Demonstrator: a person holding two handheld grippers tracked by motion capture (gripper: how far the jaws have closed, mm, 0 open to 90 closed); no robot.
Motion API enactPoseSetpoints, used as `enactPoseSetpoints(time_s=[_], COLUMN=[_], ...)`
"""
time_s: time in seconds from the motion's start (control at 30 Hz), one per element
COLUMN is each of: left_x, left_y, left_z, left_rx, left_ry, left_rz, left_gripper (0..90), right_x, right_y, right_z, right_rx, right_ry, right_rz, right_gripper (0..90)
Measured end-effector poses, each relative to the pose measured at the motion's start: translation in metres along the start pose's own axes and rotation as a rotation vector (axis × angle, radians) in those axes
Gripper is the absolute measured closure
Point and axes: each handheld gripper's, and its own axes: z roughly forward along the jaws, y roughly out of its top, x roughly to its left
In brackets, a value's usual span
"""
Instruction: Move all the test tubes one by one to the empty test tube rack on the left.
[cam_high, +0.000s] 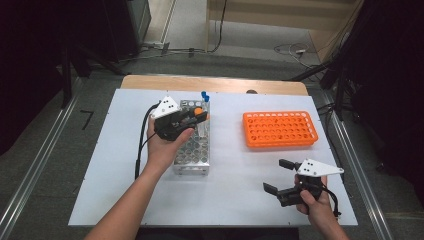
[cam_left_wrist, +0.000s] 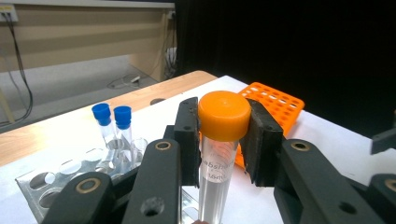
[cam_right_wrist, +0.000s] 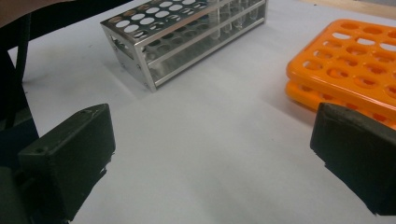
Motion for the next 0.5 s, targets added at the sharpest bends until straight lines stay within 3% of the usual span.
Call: enactPoseSetpoints(time_s=[0.33, 0.5], left_x=[0.002, -0.001], left_y=[-0.007, -0.010], left_z=[0.019, 0.024], left_rx=[0.003, 0.025], left_ry=[0.046, 0.068], left_rz=[-0.001, 0.031], left_gripper=[70.3, 70.3], right_x=[-0.009, -0.011], right_y=[-0.004, -0.004], right_z=[-0.005, -0.006], right_rx=[-0.013, -0.019], right_ry=[-0.019, -0.022], right_rz=[0.022, 0.028], right_gripper=[0.0, 0.0])
